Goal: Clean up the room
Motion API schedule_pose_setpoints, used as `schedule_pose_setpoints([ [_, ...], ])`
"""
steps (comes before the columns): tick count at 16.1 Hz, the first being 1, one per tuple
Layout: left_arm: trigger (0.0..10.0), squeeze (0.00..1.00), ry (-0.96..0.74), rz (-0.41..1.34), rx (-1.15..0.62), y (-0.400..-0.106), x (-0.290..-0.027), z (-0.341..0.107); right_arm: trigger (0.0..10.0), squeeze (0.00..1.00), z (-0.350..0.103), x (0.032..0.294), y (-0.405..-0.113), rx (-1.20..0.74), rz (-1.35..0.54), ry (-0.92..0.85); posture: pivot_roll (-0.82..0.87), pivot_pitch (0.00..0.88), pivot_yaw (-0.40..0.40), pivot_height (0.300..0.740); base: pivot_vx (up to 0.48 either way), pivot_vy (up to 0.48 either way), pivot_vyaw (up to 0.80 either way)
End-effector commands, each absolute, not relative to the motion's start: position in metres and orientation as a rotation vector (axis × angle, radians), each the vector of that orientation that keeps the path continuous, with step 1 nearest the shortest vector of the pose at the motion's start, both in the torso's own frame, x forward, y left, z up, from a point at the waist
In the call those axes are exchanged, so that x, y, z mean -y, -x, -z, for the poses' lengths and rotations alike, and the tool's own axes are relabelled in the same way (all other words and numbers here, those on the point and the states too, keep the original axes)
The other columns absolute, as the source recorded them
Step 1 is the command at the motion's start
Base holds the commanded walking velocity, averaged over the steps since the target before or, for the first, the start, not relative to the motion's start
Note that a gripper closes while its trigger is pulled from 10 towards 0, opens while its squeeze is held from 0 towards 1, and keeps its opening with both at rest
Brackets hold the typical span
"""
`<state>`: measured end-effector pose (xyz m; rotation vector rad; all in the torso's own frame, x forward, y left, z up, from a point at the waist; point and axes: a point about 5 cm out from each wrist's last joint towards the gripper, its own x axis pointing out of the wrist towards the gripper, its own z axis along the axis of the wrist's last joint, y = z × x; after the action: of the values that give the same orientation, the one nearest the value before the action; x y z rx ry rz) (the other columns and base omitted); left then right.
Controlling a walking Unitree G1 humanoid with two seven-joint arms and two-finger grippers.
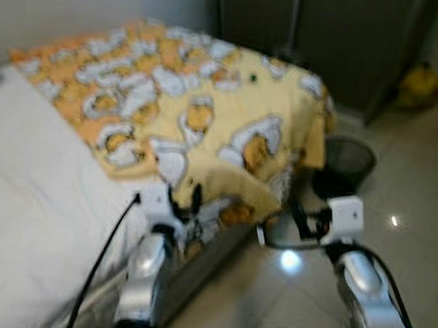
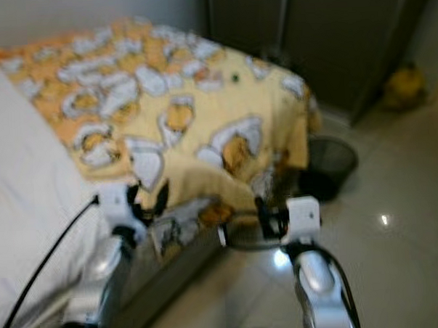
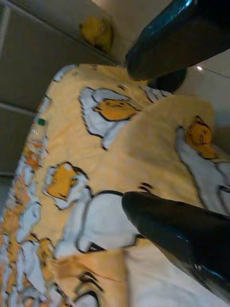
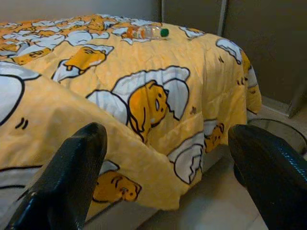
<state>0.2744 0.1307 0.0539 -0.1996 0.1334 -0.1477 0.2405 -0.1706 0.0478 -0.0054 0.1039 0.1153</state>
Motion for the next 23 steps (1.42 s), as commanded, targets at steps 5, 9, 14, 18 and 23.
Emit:
schedule_pose_setpoints([
  [5,10.0,0.00,0.186,0.109,-0.149,-0.278,-0.135,-0.052,10.0,0.00,-0.048,0.168,-0.244,-0.095,-0.140,0.009,-0.19,0.000,0.077,0.740,0.480,0.000,0.00],
  [9,10.0,0.00,0.177,0.102,-0.151,-0.280,-0.135,-0.052,10.0,0.00,-0.048,0.167,-0.244,-0.096,-0.150,0.016,-0.19,0.000,0.076,0.740,0.480,0.000,0.00],
  [14,10.0,0.00,0.124,0.091,-0.172,-0.284,-0.137,-0.048,10.0,0.00,-0.047,0.165,-0.244,-0.097,-0.164,0.017,-0.19,0.000,0.076,0.740,0.192,0.000,0.00],
  [18,10.0,0.00,0.055,-0.010,-0.231,-0.297,-0.162,-0.040,10.0,0.00,-0.044,0.163,-0.235,-0.113,-0.193,0.021,-0.20,0.000,0.064,0.740,0.000,0.000,0.00],
  [23,10.0,0.00,0.028,-0.136,-0.223,-0.315,-0.190,-0.047,10.0,0.00,-0.040,0.163,-0.194,-0.182,-0.296,0.060,-0.24,0.090,0.012,0.740,0.000,0.000,0.00],
])
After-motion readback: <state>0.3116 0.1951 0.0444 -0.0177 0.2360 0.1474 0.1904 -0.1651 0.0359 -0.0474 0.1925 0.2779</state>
